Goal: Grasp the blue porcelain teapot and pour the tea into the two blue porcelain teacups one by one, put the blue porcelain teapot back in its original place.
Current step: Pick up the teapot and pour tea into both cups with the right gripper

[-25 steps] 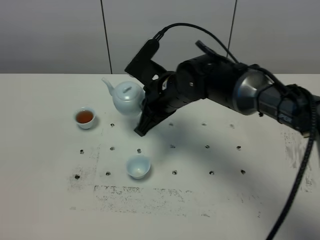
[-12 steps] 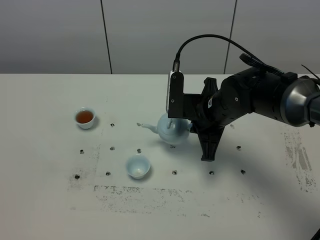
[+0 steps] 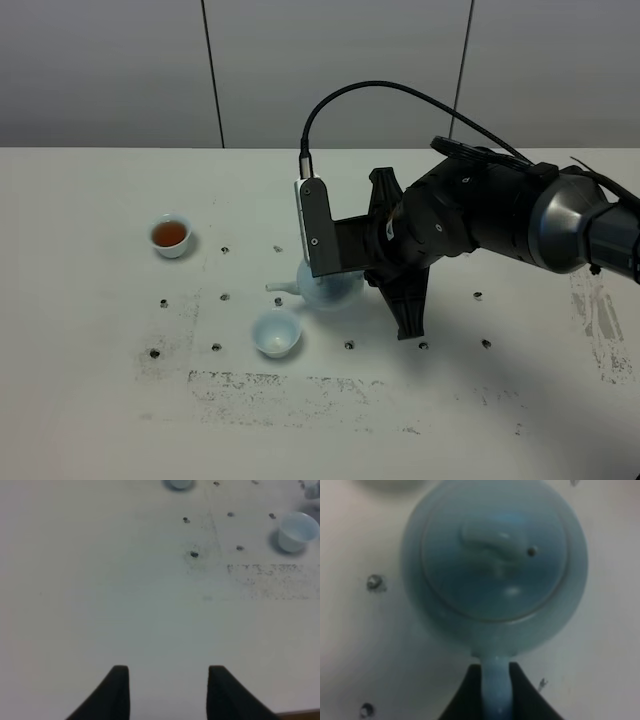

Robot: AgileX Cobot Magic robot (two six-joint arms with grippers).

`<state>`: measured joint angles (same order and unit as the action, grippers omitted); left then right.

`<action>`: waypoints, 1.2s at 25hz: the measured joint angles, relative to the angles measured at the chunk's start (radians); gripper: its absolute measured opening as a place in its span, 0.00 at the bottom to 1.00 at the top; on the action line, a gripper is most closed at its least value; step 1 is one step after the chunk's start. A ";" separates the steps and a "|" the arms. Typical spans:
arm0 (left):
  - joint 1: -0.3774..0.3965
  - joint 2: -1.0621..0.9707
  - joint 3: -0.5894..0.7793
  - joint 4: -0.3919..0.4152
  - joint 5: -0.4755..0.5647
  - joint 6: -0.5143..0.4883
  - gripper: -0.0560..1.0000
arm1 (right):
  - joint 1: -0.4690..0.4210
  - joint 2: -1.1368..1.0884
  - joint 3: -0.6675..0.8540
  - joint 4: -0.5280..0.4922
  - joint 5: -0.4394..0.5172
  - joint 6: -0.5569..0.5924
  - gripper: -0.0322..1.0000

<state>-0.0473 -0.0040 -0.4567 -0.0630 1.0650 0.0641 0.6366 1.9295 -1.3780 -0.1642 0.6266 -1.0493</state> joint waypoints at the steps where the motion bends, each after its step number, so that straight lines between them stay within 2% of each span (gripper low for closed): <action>1: 0.000 0.000 0.000 0.000 0.000 0.000 0.46 | 0.007 0.000 0.000 -0.017 0.009 0.000 0.09; 9: 0.000 0.000 0.000 0.000 0.000 0.000 0.46 | 0.022 -0.045 0.029 -0.060 0.034 0.003 0.09; 15: 0.000 0.000 0.000 0.000 0.000 0.000 0.46 | 0.030 -0.067 0.038 -0.098 0.033 0.049 0.09; 22: 0.000 0.000 0.000 0.000 0.000 0.000 0.46 | 0.077 -0.065 0.038 -0.196 0.032 0.099 0.09; 30: 0.000 0.000 0.000 0.000 0.000 0.000 0.46 | 0.110 -0.037 0.038 -0.287 0.049 0.105 0.09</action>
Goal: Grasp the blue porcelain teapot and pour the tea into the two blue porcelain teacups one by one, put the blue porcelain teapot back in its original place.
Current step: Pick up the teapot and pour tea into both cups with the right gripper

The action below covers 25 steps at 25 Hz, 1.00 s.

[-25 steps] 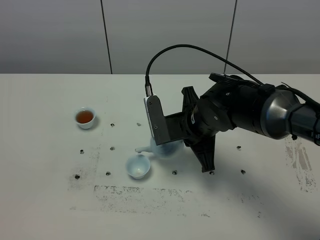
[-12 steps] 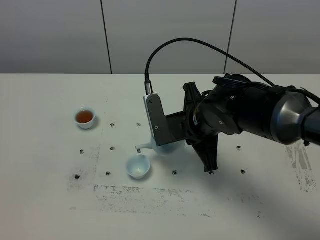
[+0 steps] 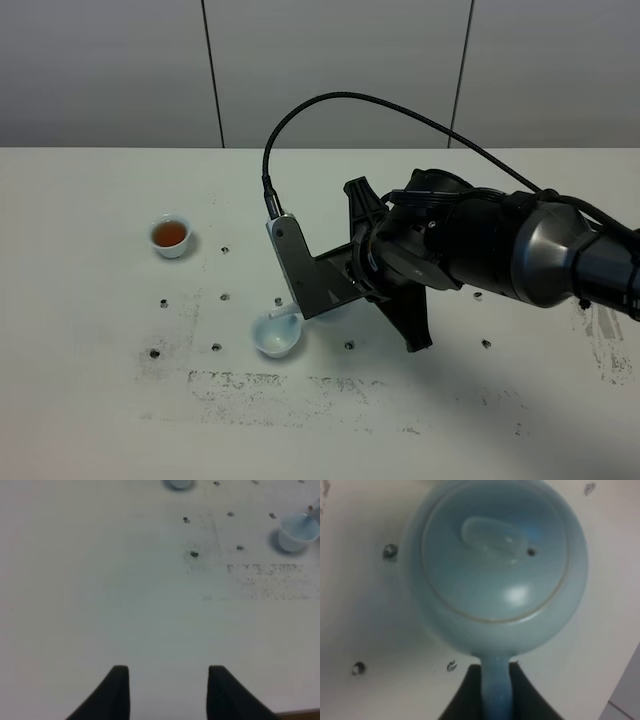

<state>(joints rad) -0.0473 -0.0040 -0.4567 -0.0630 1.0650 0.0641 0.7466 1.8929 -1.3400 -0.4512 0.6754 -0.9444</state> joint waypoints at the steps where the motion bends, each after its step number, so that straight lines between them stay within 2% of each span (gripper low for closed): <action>1: 0.000 0.000 0.000 0.000 0.000 0.000 0.46 | 0.006 0.002 0.000 -0.011 0.001 0.001 0.09; 11: 0.000 0.000 0.000 0.000 0.000 0.000 0.46 | 0.046 0.003 0.000 -0.156 0.007 0.044 0.09; 25: 0.000 0.000 0.000 0.000 0.000 0.000 0.46 | 0.062 0.003 0.000 -0.269 0.018 0.051 0.09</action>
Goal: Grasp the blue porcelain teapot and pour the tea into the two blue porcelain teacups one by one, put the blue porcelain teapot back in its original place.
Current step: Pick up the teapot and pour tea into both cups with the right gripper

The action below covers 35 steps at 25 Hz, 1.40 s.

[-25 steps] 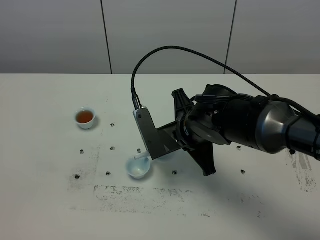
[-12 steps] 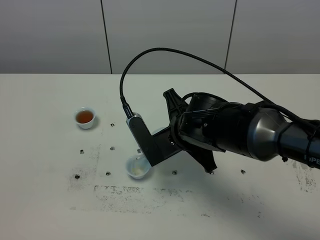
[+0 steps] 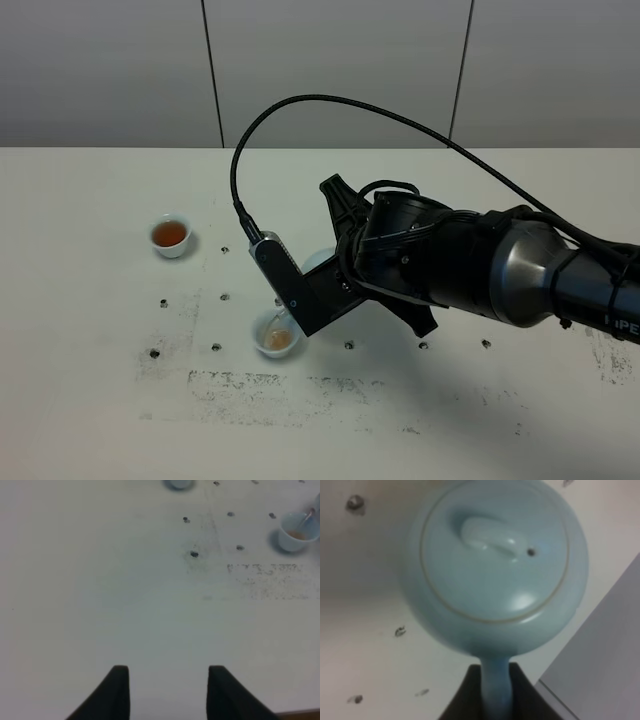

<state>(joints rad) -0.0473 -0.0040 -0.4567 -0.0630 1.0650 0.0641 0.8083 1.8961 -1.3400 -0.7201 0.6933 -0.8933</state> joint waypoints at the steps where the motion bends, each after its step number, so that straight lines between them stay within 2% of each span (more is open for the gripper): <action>1: 0.000 0.000 0.000 0.000 0.000 0.000 0.46 | 0.000 0.000 0.000 -0.005 0.000 0.000 0.09; 16: 0.000 0.000 0.000 0.000 0.000 0.000 0.46 | 0.004 0.000 0.000 -0.095 0.020 0.000 0.09; 35: 0.000 0.000 0.000 0.000 0.000 0.000 0.46 | 0.020 0.000 0.000 -0.103 0.010 0.000 0.09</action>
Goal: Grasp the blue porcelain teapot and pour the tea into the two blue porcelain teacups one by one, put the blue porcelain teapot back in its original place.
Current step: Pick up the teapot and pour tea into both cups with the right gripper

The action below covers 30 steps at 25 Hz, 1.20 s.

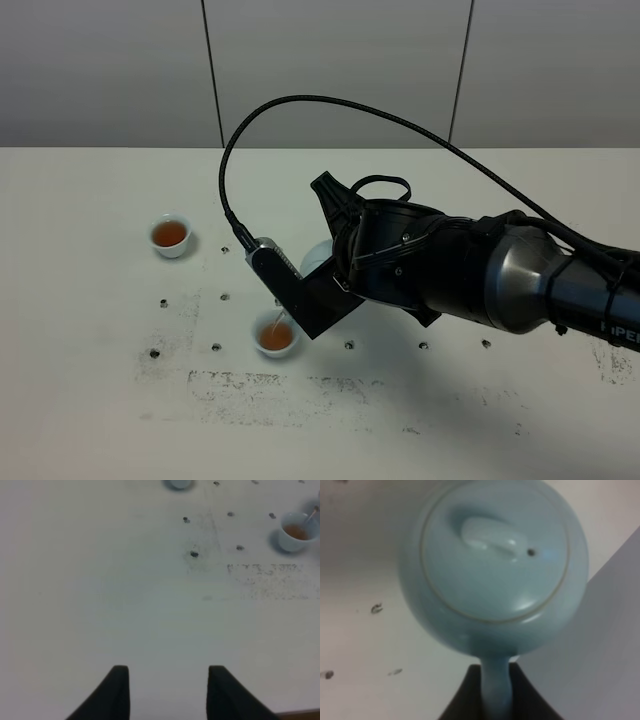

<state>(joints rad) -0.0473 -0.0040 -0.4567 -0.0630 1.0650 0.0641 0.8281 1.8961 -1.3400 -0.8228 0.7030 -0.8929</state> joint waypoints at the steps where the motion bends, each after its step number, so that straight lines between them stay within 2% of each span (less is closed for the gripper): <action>1: 0.000 0.000 0.000 0.000 0.000 0.000 0.46 | 0.000 0.000 0.000 0.000 -0.001 0.000 0.09; 30: 0.000 0.000 0.000 0.000 0.000 0.000 0.46 | 0.003 0.022 0.000 -0.044 -0.008 0.026 0.09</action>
<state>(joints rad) -0.0473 -0.0040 -0.4567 -0.0630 1.0650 0.0641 0.8313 1.9182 -1.3400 -0.8669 0.6945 -0.8673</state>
